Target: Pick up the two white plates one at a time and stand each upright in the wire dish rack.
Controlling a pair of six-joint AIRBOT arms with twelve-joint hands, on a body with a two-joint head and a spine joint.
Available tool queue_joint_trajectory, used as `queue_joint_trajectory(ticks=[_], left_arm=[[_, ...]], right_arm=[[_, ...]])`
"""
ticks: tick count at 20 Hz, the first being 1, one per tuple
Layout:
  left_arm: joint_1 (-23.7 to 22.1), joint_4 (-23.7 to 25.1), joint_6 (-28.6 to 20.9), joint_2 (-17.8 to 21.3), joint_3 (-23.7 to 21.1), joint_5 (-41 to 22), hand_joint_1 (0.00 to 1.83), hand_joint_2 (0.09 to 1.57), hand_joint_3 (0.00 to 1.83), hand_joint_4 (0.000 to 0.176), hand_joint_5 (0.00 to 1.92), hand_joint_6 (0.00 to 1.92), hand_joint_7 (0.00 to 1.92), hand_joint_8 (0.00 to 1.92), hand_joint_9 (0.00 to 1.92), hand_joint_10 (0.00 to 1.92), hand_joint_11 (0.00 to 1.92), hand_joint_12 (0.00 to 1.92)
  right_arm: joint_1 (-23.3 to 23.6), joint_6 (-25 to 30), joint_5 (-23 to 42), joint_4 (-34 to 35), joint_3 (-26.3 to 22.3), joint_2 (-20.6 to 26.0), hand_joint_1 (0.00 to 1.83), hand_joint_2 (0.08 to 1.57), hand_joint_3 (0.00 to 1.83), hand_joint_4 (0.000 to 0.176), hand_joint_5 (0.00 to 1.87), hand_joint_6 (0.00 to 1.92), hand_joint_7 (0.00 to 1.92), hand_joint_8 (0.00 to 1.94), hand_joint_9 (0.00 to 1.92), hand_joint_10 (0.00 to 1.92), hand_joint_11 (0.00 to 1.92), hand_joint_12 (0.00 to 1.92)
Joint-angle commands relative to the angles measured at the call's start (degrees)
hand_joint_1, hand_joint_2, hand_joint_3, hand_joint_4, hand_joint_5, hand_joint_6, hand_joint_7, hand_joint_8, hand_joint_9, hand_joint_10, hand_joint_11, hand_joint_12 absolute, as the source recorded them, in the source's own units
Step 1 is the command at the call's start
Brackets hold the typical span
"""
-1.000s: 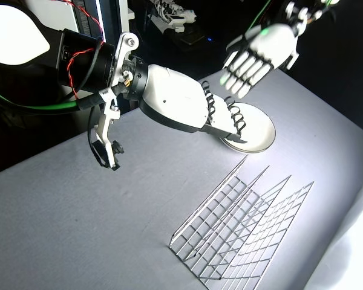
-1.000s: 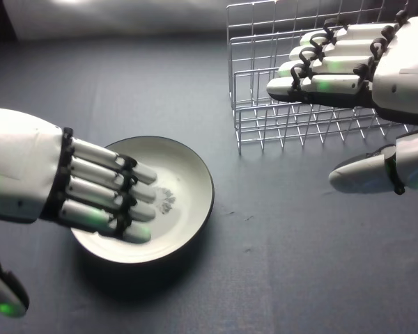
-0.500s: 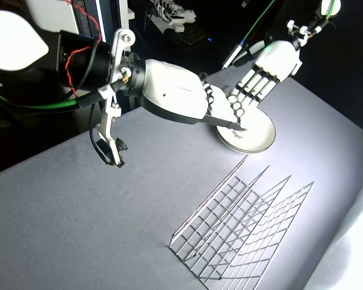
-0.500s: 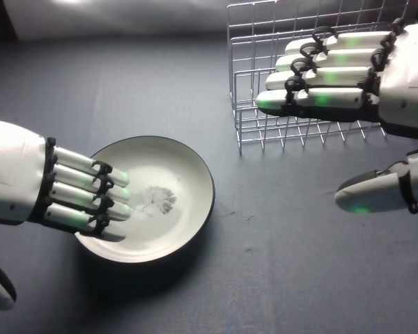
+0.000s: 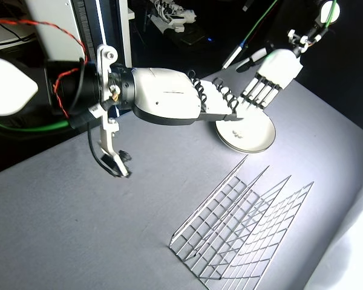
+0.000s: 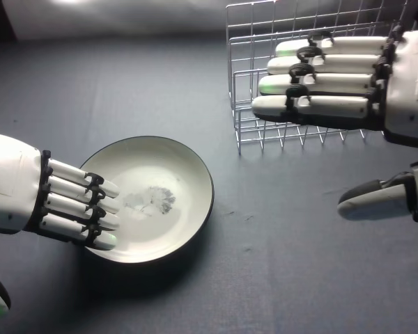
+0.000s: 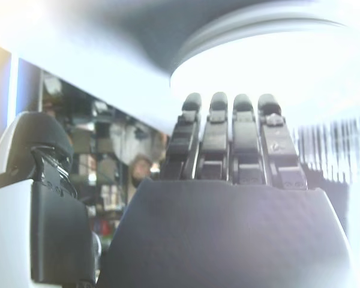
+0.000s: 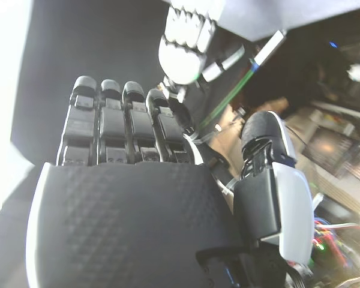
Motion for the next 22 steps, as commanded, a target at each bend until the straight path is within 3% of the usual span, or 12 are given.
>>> queue_joint_trajectory(ticks=[1,22], left_arm=[[-0.03,-3.64,0.09,-0.27,0.49,-1.93,0.00,1.08,0.00,0.000,0.03,0.00,0.01,0.00,0.00,0.00,0.00,0.00],[2.48,-3.31,1.47,-3.08,4.98,2.55,0.00,1.06,0.00,0.000,0.03,0.00,0.01,0.00,0.00,0.00,0.00,0.00]], right_arm=[[0.59,-0.08,7.20,3.51,-0.13,0.21,0.00,1.18,0.00,0.000,0.00,0.00,0.00,0.00,0.00,0.00,0.00,0.00],[-0.53,-2.46,1.64,6.85,0.64,-3.36,0.00,1.19,0.00,0.000,0.00,0.00,0.00,0.00,0.00,0.00,0.00,0.00]])
